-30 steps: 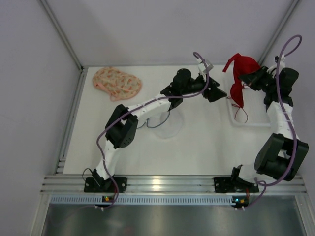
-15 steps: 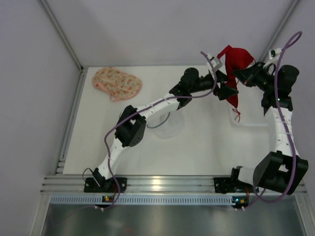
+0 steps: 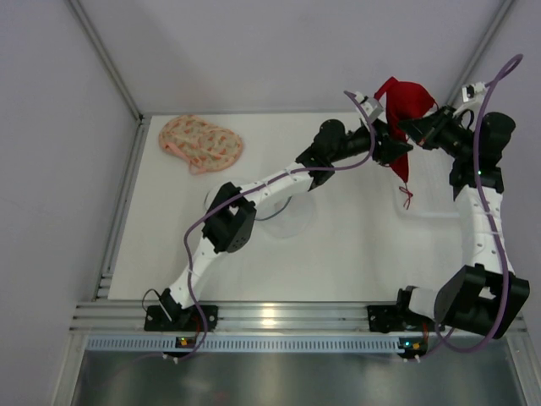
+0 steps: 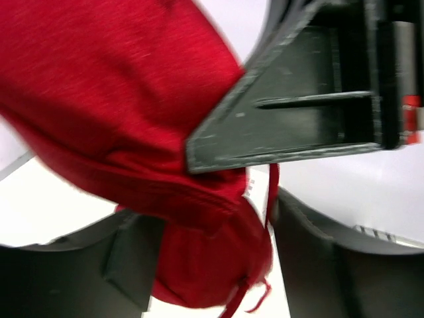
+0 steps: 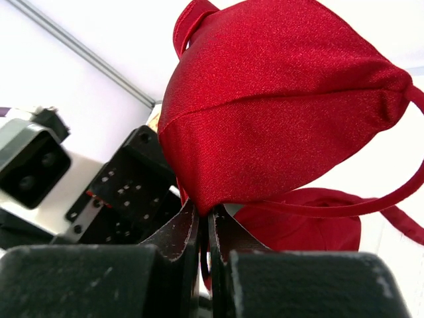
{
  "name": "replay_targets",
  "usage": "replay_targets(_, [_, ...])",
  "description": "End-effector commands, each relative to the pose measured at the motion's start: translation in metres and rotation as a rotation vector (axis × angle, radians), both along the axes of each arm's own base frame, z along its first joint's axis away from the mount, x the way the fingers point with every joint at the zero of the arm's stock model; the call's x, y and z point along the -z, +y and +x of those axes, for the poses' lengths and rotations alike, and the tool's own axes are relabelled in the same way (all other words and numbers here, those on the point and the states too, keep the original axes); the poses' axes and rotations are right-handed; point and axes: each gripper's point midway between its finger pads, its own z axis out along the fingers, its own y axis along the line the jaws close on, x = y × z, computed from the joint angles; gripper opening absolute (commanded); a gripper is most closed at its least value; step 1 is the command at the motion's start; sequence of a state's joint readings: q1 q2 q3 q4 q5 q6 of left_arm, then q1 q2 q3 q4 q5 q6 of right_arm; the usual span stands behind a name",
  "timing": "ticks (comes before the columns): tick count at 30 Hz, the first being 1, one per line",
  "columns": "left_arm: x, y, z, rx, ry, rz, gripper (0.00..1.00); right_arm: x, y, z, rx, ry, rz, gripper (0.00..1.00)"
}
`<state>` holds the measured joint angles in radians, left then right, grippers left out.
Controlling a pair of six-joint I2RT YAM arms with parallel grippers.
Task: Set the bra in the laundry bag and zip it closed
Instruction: Adjust the bra.
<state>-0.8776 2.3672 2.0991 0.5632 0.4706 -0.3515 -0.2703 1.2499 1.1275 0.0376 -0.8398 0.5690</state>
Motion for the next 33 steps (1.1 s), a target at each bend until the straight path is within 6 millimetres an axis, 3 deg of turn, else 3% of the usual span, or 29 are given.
replay_targets(1, [-0.042, 0.006, 0.005, -0.042, -0.070, -0.119, 0.63, -0.039, 0.010, -0.014, -0.035, -0.139, -0.036, 0.00])
replay_targets(5, [-0.051, 0.008, 0.003, -0.039, -0.070, -0.139, 0.42, -0.039, 0.012, -0.015, -0.036, -0.136, -0.032, 0.00])
replay_targets(6, [-0.055, 0.010, 0.003, -0.041, -0.072, -0.144, 0.32, -0.040, 0.011, -0.014, -0.033, -0.135, -0.030, 0.00])
replay_targets(9, [-0.065, 0.015, 0.003, -0.063, -0.057, -0.160, 0.12, -0.035, 0.008, -0.013, -0.007, -0.111, -0.026, 0.00])
replay_targets(10, [-0.066, 0.018, 0.005, -0.076, -0.038, -0.156, 0.03, -0.036, 0.003, -0.010, 0.027, -0.113, -0.041, 0.04])
replay_targets(12, [-0.079, 0.027, 0.009, -0.122, -0.040, -0.141, 0.01, -0.031, -0.003, -0.007, 0.068, -0.089, -0.060, 0.13])
replay_targets(14, [-0.074, 0.034, 0.016, -0.168, -0.028, -0.064, 0.00, -0.027, -0.009, -0.006, 0.105, -0.066, -0.064, 0.23])
replay_targets(15, [-0.074, 0.038, 0.019, -0.196, -0.037, -0.032, 0.00, -0.031, -0.009, -0.007, 0.114, -0.072, -0.067, 0.34])
replay_targets(16, [-0.087, 0.047, 0.018, -0.232, -0.101, -0.005, 0.00, -0.032, -0.012, -0.007, 0.134, -0.067, -0.069, 0.46])
replay_targets(17, [-0.075, 0.052, 0.024, -0.275, -0.091, 0.068, 0.00, -0.034, -0.013, -0.007, 0.143, -0.070, -0.073, 0.51])
replay_targets(18, [-0.076, 0.058, 0.027, -0.307, -0.168, 0.120, 0.00, -0.039, -0.015, -0.008, 0.154, -0.079, -0.081, 0.63])
replay_targets(19, [-0.085, 0.066, 0.025, -0.326, -0.208, 0.144, 0.00, -0.039, -0.018, -0.009, 0.180, -0.067, -0.086, 0.66])
replay_targets(20, [-0.070, 0.080, 0.029, -0.364, -0.335, 0.305, 0.00, -0.047, -0.026, -0.012, 0.236, -0.077, -0.111, 0.79])
replay_targets(21, [-0.075, 0.082, 0.027, -0.366, -0.340, 0.300, 0.00, -0.044, -0.026, -0.013, 0.235, -0.063, -0.109, 0.79])
replay_targets(24, [-0.064, 0.096, 0.035, -0.408, -0.396, 0.464, 0.00, -0.044, -0.033, -0.014, 0.285, -0.054, -0.130, 0.85])
replay_targets(25, [-0.081, 0.101, 0.038, -0.440, -0.411, 0.465, 0.00, -0.041, -0.035, -0.015, 0.294, -0.043, -0.132, 0.86])
replay_targets(26, [-0.068, 0.114, 0.046, -0.496, -0.374, 0.548, 0.00, -0.037, -0.035, -0.015, 0.292, -0.035, -0.138, 0.86])
replay_targets(28, [-0.081, 0.131, 0.052, -0.584, -0.329, 0.565, 0.00, -0.038, -0.030, -0.016, 0.265, -0.061, -0.141, 0.86])
replay_targets(30, [-0.081, 0.150, 0.056, -0.687, -0.197, 0.554, 0.01, -0.031, -0.017, -0.020, 0.187, -0.070, -0.119, 0.83])
replay_targets(31, [-0.091, 0.158, 0.050, -0.700, -0.159, 0.527, 0.01, -0.034, -0.014, -0.020, 0.171, -0.102, -0.118, 0.83])
replay_targets(33, [-0.081, 0.164, 0.043, -0.700, -0.068, 0.523, 0.02, -0.027, -0.004, -0.022, 0.131, -0.104, -0.116, 0.81])
